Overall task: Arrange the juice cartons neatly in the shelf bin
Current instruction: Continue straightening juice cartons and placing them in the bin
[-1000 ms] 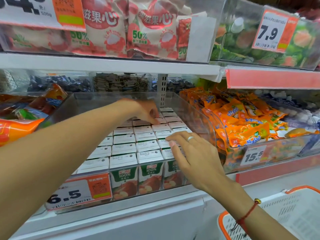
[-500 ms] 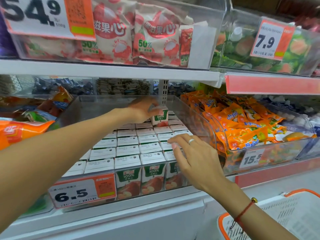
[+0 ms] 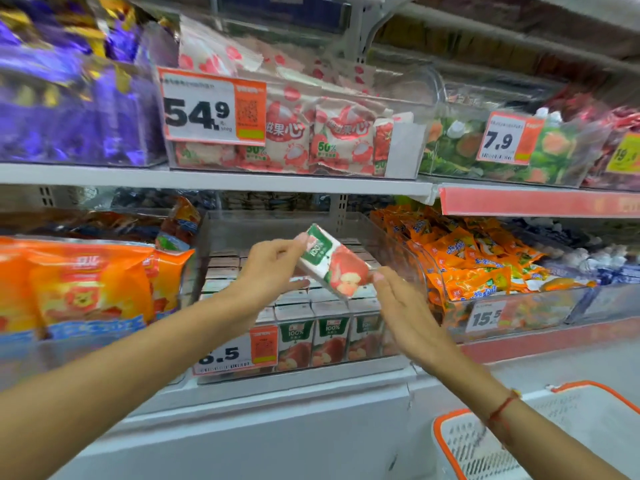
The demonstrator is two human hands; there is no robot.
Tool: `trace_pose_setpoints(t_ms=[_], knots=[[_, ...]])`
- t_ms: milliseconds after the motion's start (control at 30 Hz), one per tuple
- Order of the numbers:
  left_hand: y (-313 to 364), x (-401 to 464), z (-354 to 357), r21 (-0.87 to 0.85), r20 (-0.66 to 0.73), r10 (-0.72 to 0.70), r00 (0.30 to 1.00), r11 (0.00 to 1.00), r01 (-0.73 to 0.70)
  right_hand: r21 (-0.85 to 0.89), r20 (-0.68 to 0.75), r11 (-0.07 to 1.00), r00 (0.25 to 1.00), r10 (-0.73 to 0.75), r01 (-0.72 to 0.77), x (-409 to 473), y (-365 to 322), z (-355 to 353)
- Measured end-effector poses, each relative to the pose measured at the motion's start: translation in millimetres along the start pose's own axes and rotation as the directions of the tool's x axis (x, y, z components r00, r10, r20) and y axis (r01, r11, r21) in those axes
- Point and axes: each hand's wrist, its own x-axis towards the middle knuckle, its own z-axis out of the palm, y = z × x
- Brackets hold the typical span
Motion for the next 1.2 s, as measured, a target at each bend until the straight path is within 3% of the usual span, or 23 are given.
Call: trace_pose_setpoints(t_ms=[100, 167, 200, 333, 467, 633, 867, 1067, 1200], knots=[[6, -38, -24, -0.009, -0.006, -0.02, 1.0, 1.0, 0.02, 0.352, 0.197, 0.886, 0.949, 0.246, -0.302, -20, -27, 8], [6, -62, -34, 0.087, 0.027, 0.008, 1.0, 0.996, -0.011, 0.502, 0.352, 0.764, 0.902, 0.248, -0.406, -30, -44, 12], [5, -69, -35, 0.136, 0.049, 0.03, 0.998, 0.99, -0.037, 0.521, 0.383, 0.763, 0.903, 0.192, -0.383, -34, -47, 14], [-15, -93, -34, 0.083, 0.06, 0.004, 0.998, 0.996, -0.009, 0.421, 0.429, 0.88, 0.903, 0.021, -0.22, -56, -46, 28], [-34, -104, -37, -0.104, 0.031, -0.131, 0.991, 0.986, 0.134, 0.43, 0.393, 0.879, 0.919, 0.022, -0.205, -65, -41, 40], [-44, -104, -42, -0.085, 0.098, -0.082, 0.992, 0.992, 0.091, 0.454, 0.32, 0.873, 0.947, 0.027, -0.179, -65, -39, 47], [-54, -103, -44, -0.06, 0.115, -0.067, 0.991, 0.995, 0.075, 0.388, 0.343, 0.897, 0.937, 0.071, -0.21, -66, -43, 45], [-62, -103, -32, -0.016, -0.071, -0.069, 0.995, 0.998, 0.068, 0.39, 0.27, 0.9, 0.959, 0.087, -0.192, -64, -45, 51], [-62, -103, -25, -0.146, -0.111, -0.107, 0.988, 0.985, 0.091, 0.395, 0.301, 0.894, 0.949, 0.091, -0.211, -60, -43, 49]])
